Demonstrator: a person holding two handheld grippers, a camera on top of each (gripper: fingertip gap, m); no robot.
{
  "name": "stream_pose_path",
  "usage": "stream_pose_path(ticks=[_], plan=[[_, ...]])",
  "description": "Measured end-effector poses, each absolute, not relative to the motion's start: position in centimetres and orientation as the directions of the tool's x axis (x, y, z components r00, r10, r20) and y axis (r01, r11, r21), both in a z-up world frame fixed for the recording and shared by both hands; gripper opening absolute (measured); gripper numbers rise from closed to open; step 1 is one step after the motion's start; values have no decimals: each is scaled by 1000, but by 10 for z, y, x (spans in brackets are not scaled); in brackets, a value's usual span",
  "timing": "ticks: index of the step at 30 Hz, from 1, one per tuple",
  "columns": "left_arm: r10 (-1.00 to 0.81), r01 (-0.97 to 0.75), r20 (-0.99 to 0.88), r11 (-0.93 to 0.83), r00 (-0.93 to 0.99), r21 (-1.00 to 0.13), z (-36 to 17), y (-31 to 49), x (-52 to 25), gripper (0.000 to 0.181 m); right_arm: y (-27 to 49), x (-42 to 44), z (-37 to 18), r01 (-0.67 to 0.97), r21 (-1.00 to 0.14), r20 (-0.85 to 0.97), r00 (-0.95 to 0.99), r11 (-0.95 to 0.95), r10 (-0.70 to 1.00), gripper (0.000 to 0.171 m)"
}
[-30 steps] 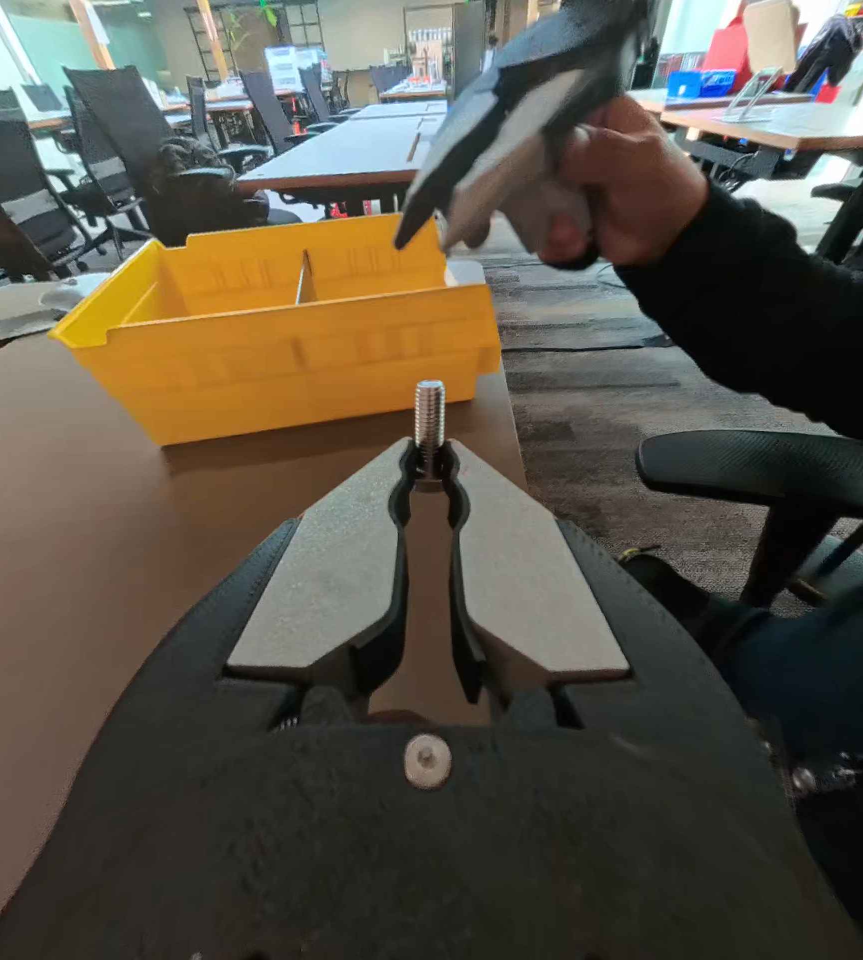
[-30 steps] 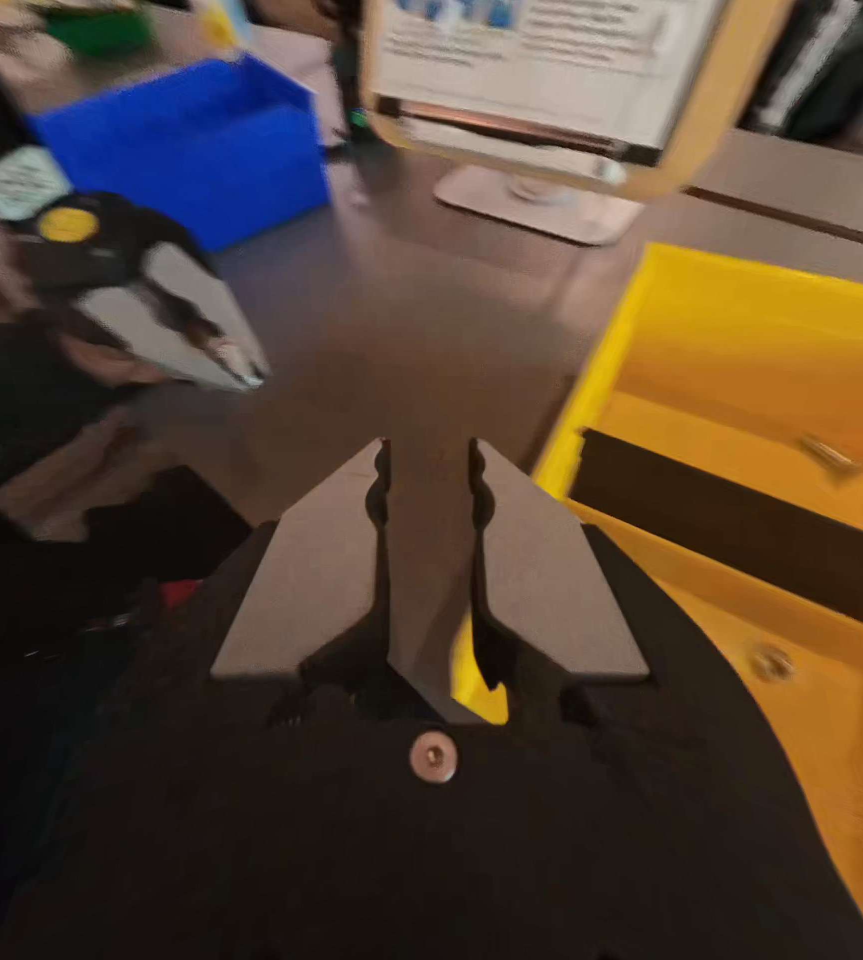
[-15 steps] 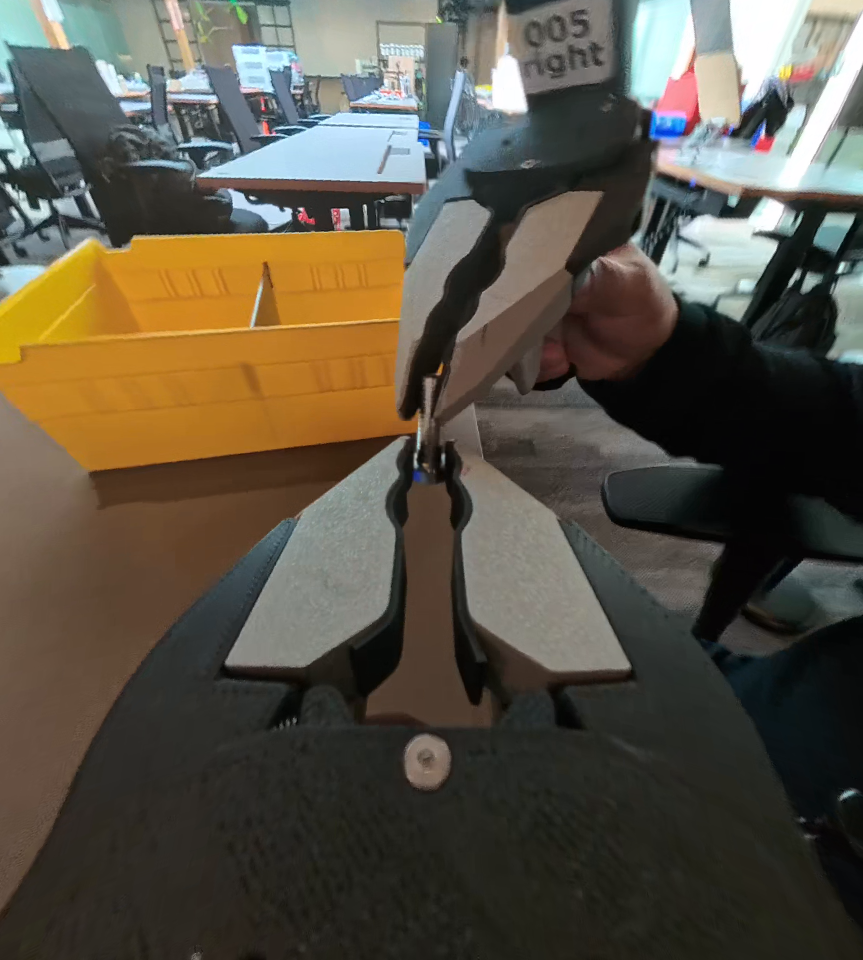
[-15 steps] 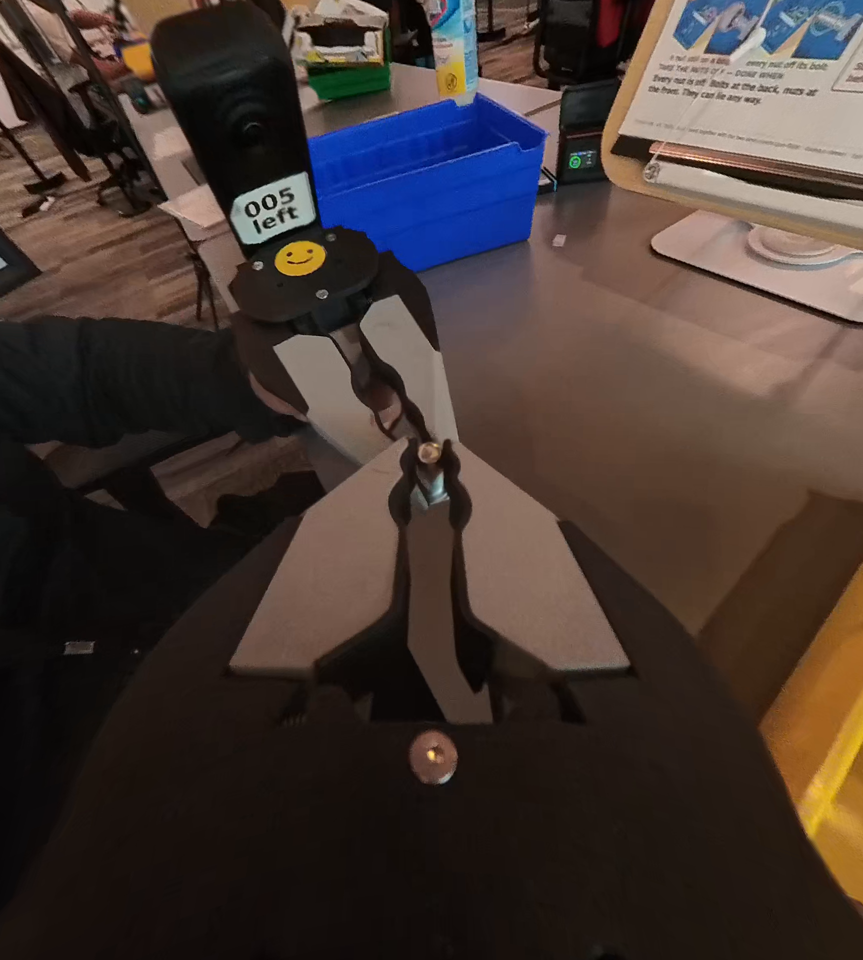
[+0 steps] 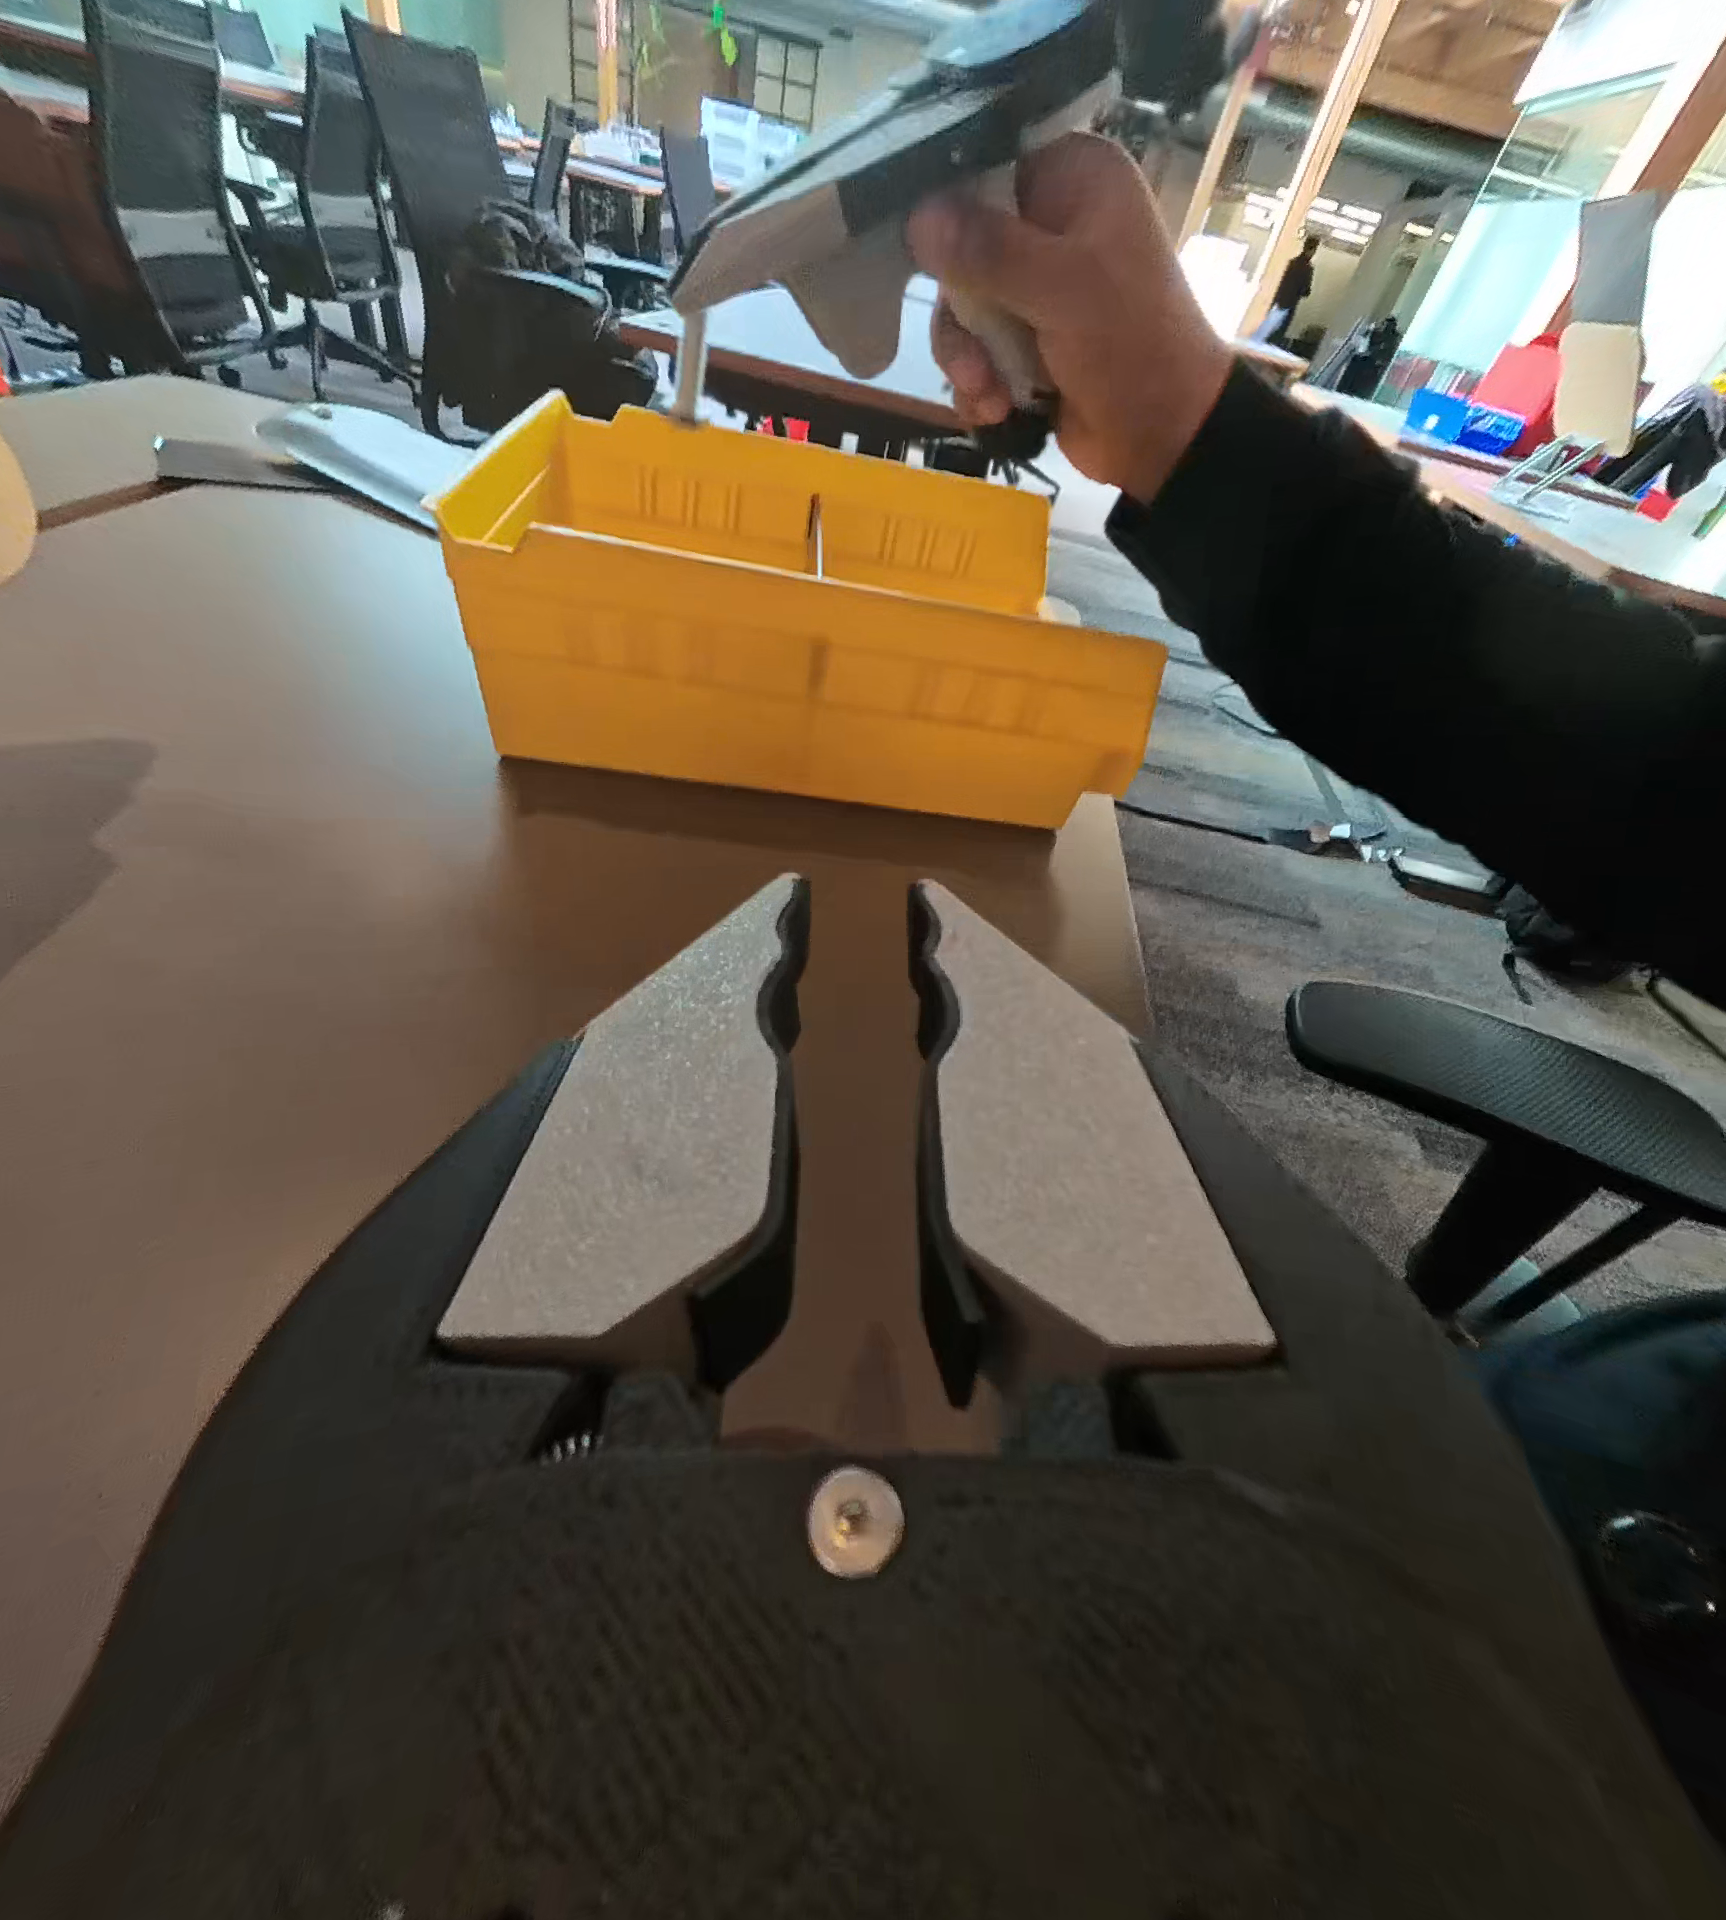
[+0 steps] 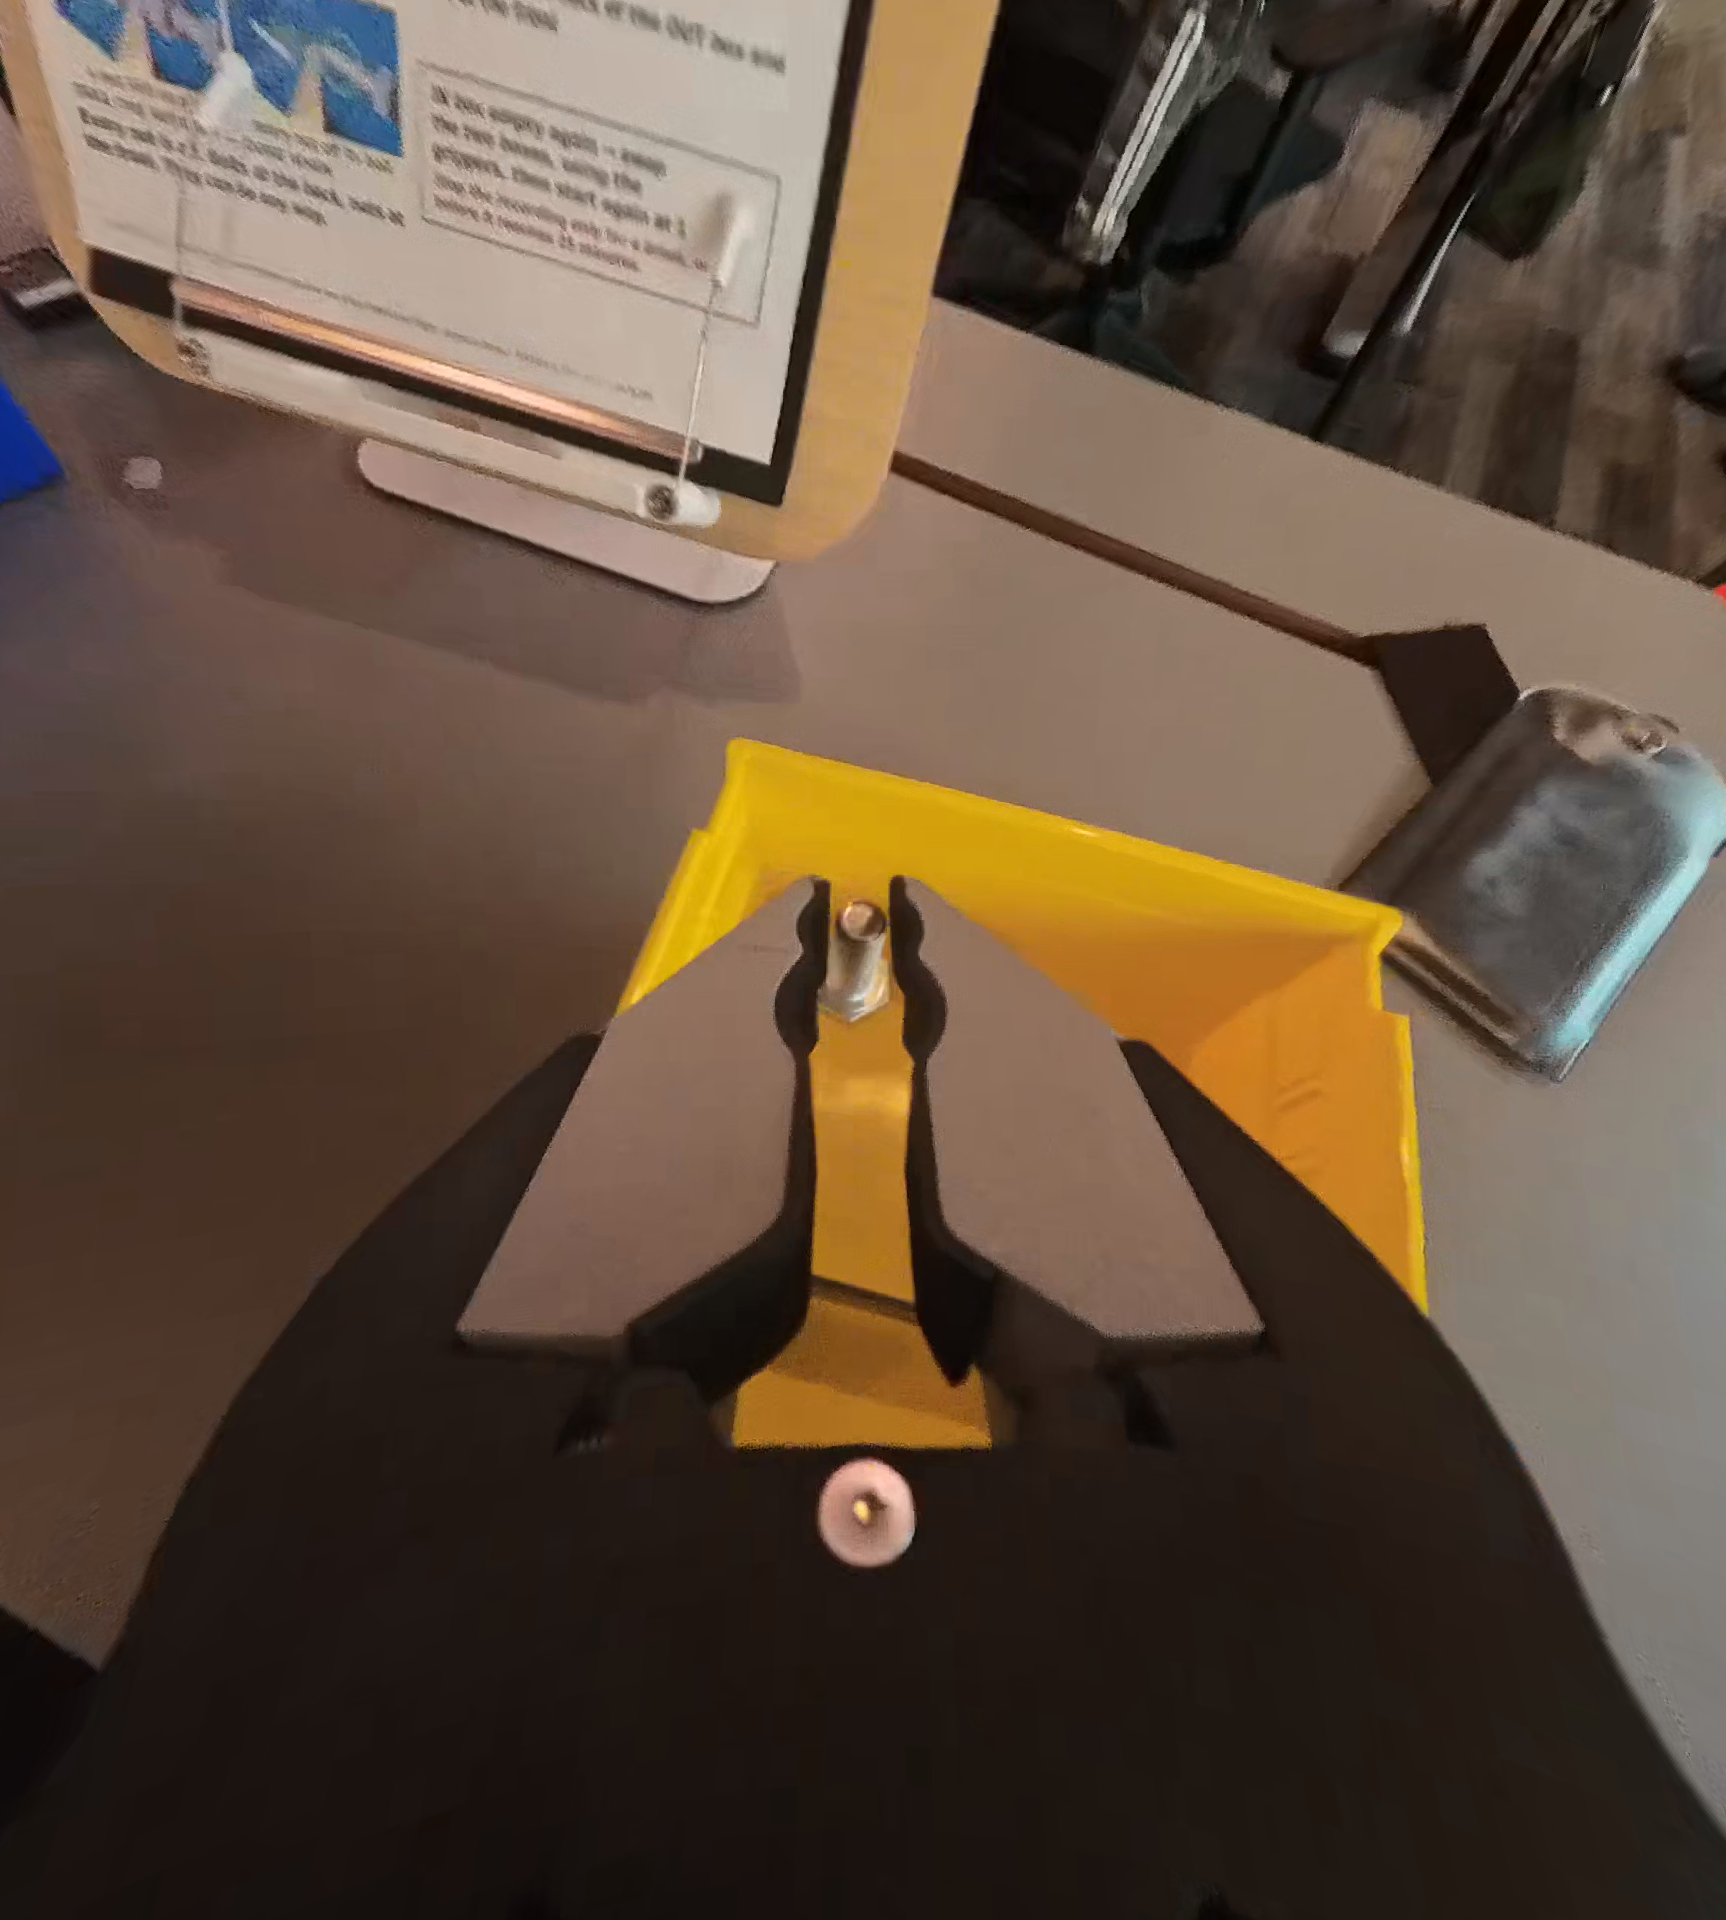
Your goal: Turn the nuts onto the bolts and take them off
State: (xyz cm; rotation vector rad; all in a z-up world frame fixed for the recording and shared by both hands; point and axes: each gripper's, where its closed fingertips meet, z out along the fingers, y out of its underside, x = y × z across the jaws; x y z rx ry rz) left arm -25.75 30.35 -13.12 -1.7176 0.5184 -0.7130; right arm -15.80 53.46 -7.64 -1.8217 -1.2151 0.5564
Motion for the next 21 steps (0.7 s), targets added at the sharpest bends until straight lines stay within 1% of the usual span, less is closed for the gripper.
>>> stream_pose_path(ticks=[2,5,7,9,12,15,17,18,20,21], plan=[[-658,2,181,-264,731,-965,-138,299,-264,16,551,-158,-91,538,-818,75,450,-203,890,23],[-644,-16,196,-308,739,-951,-149,289,-273,17,563,-156,-104,576,-791,110,469,-209,877,23],[-666,-22,228,-345,710,-938,-151,273,-271,21,552,-161,-102,568,-798,95,452,-203,887,23],[-683,-61,209,-349,700,-935,-152,253,-269,22,522,-175,-88,528,-833,65,389,-165,919,26],[-658,-139,161,-378,735,-915,-146,224,-281,23,452,-201,-69,477,-875,27,215,-80,976,34],[-633,-106,115,-300,765,-948,-94,191,-314,24,385,-224,-76,463,-886,52,53,22,997,41],[-522,-113,40,-257,852,-960,-64,174,-365,27,353,-240,-95,479,-876,52,-17,54,999,42],[-430,-129,-7,-254,903,-959,-56,166,-399,31,341,-248,-106,494,-868,40,-47,58,998,44],[-181,-135,-89,-264,979,-955,-48,149,-477,30,329,-264,-126,505,-860,49,-75,80,996,43],[-73,-104,-87,-276,994,-956,-49,140,-511,29,329,-271,-135,505,-858,67,-79,98,995,42]])
